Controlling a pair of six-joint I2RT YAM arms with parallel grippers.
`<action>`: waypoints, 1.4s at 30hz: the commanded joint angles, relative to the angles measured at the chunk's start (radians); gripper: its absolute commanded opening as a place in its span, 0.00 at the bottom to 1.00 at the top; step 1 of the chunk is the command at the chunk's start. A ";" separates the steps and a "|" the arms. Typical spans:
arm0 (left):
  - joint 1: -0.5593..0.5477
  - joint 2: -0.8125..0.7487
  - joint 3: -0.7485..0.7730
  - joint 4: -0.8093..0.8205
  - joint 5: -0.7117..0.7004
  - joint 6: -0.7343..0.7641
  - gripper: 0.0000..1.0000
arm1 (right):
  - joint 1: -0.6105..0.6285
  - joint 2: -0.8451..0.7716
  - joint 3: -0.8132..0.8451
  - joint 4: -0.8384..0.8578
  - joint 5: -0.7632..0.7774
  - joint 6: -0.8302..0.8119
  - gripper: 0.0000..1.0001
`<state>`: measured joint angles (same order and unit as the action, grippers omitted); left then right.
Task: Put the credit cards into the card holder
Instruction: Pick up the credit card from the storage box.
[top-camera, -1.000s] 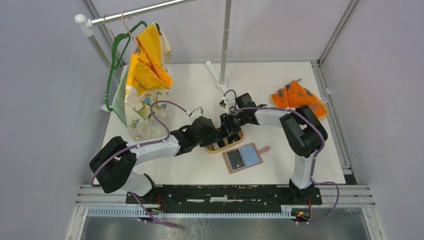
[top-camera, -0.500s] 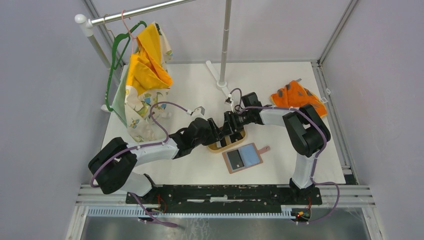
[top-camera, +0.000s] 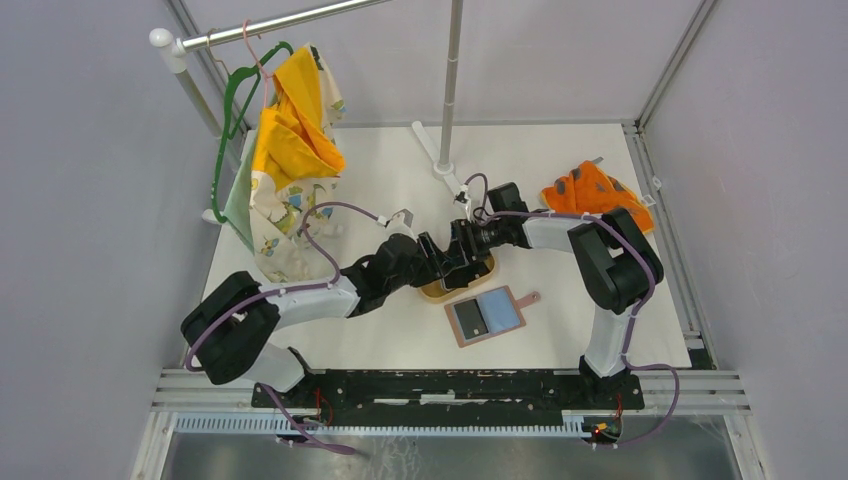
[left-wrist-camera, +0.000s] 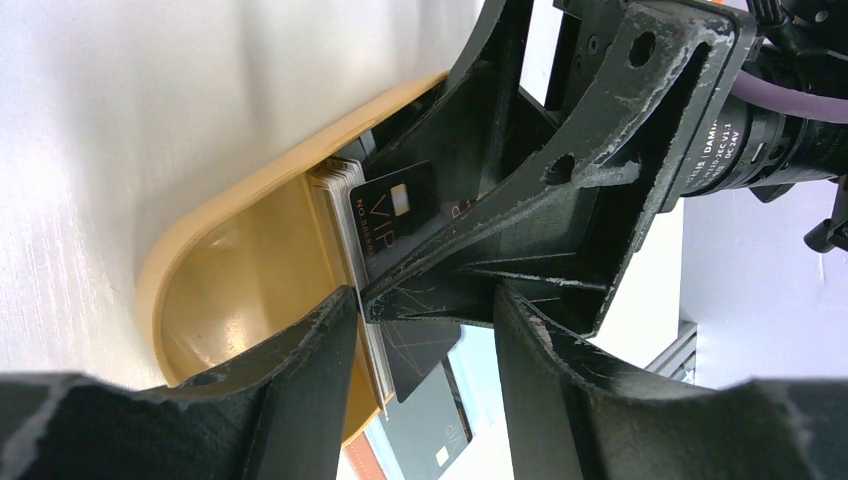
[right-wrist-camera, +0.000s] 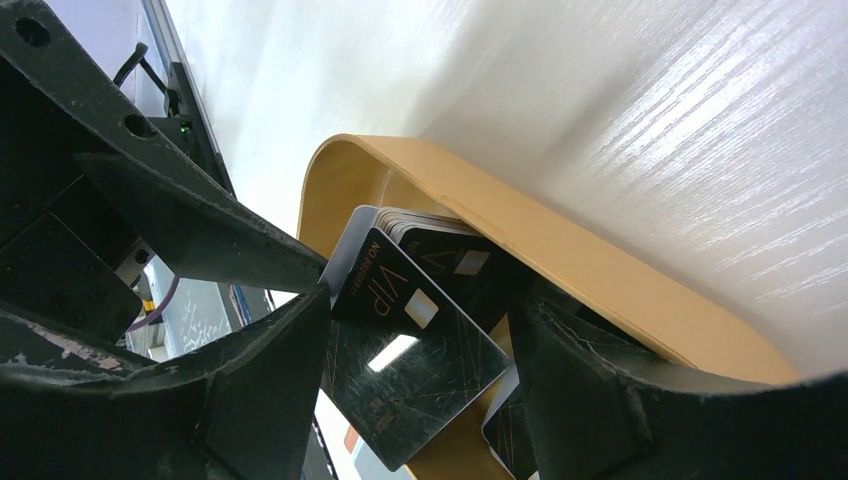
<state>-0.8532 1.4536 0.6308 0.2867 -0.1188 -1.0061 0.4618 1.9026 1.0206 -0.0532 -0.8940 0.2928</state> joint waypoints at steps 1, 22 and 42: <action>-0.016 0.041 0.008 0.114 0.067 0.015 0.58 | 0.041 -0.023 -0.008 0.029 -0.031 0.040 0.75; 0.023 0.097 -0.013 0.095 0.069 -0.002 0.58 | -0.005 -0.048 -0.004 0.011 -0.013 0.049 0.39; 0.034 0.128 0.005 0.072 0.069 0.009 0.58 | -0.035 -0.080 -0.002 0.017 -0.071 0.059 0.48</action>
<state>-0.8192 1.5471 0.6231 0.3992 -0.0692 -1.0084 0.4290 1.8793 1.0100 -0.0731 -0.8883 0.3267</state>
